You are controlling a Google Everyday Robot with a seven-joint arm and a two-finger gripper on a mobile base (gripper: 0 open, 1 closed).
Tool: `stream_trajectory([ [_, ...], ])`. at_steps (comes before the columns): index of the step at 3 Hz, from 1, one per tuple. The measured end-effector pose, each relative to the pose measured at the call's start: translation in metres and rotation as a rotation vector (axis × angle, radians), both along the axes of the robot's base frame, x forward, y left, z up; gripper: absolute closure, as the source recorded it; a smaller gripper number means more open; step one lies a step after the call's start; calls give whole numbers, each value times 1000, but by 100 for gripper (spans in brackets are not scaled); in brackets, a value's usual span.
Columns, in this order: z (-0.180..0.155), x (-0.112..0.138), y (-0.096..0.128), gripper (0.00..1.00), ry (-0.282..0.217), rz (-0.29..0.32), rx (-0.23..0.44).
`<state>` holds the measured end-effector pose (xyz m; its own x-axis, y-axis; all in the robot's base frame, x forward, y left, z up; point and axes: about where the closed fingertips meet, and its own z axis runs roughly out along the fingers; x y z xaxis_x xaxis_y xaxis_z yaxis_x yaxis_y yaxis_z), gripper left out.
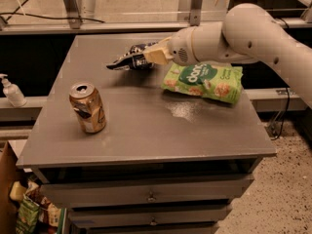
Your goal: Move blue chip bag near orange can
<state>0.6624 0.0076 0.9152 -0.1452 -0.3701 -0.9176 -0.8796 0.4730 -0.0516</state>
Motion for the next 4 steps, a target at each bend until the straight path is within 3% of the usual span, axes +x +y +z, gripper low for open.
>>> stream_trajectory([
  [2,-2,-88,45,100,110,199,89],
  [3,2,-117,65,100,133,274,114],
  [4,-3,-136,76,100,156,313,113],
])
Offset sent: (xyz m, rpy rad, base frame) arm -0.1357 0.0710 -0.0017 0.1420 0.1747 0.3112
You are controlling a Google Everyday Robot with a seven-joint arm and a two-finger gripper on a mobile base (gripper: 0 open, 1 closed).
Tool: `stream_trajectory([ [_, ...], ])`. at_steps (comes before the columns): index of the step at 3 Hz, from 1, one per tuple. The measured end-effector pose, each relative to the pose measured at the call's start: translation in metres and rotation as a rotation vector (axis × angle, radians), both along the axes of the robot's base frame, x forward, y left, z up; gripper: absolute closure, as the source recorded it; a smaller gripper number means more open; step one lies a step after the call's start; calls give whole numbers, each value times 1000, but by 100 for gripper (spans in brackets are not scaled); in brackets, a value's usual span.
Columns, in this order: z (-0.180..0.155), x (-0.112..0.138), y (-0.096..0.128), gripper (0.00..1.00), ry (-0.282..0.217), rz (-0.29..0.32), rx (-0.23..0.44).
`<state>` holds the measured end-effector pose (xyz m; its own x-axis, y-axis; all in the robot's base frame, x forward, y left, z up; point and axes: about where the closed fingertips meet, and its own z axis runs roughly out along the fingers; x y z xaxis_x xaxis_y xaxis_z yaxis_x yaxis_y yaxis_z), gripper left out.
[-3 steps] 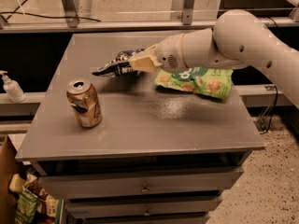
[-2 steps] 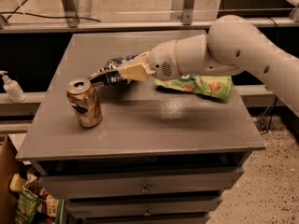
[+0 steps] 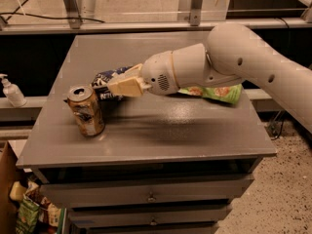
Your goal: Move blue chip bag near orange can
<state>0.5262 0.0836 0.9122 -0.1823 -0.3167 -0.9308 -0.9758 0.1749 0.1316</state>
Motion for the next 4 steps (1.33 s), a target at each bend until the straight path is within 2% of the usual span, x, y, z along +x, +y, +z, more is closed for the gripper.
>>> stream_trajectory([
  [2,-22,-12,15,100,15,28,-39],
  [4,-46,0,0,100,24,1,-99],
])
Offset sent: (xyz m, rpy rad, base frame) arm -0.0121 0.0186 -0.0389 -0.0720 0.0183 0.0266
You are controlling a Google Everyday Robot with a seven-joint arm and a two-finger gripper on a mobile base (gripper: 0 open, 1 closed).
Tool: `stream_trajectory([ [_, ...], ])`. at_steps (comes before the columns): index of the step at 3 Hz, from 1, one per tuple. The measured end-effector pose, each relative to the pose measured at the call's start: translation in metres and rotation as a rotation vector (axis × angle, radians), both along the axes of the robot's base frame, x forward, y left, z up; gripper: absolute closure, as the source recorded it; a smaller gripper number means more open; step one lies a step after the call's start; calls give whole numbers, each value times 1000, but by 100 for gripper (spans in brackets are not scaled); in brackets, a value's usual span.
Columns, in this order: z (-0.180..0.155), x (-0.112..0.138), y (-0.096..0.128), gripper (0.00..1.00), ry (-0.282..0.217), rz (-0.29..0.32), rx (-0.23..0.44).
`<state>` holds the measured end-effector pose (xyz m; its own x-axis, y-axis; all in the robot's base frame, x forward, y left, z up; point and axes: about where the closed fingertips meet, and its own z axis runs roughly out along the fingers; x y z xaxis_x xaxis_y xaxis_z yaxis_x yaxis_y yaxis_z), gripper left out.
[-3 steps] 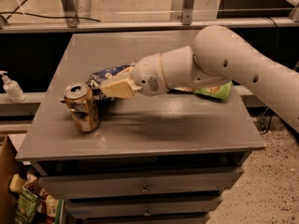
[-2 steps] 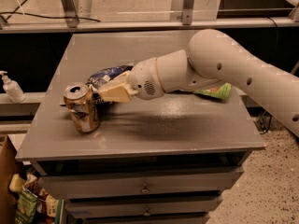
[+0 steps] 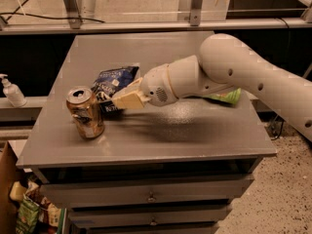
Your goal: Move blue chip bag near orange can
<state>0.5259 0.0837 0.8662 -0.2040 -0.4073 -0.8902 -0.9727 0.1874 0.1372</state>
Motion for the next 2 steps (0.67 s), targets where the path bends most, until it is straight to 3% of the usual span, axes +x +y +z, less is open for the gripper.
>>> stream_trajectory([
  [2,-14,6,-16,59,34,-9,-43],
])
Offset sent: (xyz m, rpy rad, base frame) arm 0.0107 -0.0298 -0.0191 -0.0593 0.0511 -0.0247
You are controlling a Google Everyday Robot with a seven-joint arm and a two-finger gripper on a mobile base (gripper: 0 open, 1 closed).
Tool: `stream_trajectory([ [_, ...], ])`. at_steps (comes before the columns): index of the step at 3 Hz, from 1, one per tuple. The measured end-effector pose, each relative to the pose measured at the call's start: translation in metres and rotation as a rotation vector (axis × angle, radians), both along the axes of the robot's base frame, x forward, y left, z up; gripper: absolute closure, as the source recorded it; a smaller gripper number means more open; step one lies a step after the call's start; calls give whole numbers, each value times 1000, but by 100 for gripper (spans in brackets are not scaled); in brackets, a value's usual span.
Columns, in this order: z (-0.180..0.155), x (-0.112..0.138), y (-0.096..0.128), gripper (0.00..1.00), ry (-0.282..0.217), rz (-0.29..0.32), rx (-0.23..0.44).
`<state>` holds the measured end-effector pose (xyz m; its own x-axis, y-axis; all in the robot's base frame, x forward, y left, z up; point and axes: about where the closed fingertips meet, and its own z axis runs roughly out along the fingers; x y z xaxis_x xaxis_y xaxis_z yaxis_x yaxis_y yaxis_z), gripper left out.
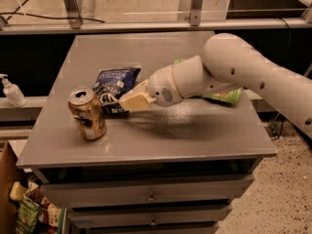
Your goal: Move blue chip bag near orange can
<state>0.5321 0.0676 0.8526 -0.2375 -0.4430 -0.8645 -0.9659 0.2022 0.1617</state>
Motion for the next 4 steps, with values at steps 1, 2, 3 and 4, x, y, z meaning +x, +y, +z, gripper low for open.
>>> stream_trajectory([
  [1,-2,1,-10,35,7,-12,-10],
  [2,-2,2,-17,13,9,-21,-16],
  [3,-1,2,-24,0,11,-29,-21],
  [4,4,1,-41,0,14,-60,-22],
])
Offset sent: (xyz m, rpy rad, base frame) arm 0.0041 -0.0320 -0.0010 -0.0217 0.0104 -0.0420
